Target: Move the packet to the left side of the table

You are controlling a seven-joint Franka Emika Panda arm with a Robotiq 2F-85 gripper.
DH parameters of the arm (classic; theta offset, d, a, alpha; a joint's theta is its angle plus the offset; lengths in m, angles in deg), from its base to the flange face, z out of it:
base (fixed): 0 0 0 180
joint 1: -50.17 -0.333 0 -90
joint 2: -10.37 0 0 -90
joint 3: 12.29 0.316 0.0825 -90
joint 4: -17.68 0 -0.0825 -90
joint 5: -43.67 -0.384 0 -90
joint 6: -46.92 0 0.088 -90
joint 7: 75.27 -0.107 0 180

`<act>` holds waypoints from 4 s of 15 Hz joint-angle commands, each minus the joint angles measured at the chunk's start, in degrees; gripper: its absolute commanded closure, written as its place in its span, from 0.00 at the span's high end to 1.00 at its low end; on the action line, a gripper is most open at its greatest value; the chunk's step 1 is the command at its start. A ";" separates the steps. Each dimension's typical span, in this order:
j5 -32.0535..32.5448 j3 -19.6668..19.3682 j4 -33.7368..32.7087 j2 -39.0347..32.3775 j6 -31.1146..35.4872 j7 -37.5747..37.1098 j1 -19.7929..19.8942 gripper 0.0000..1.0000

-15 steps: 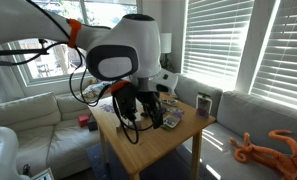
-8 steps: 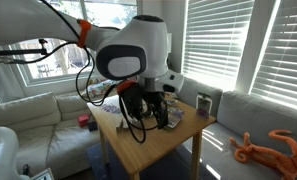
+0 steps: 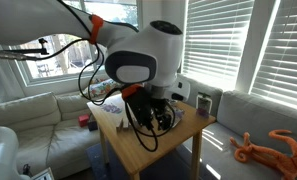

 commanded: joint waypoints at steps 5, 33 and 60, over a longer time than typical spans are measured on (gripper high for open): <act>-8.60 -0.79 -14.08 -17.16 -4.84 10.21 2.79 1.00; -21.83 8.33 -18.83 -27.96 -2.33 15.34 10.14 0.35; -10.55 9.36 -31.71 -13.80 -44.01 13.64 4.58 0.01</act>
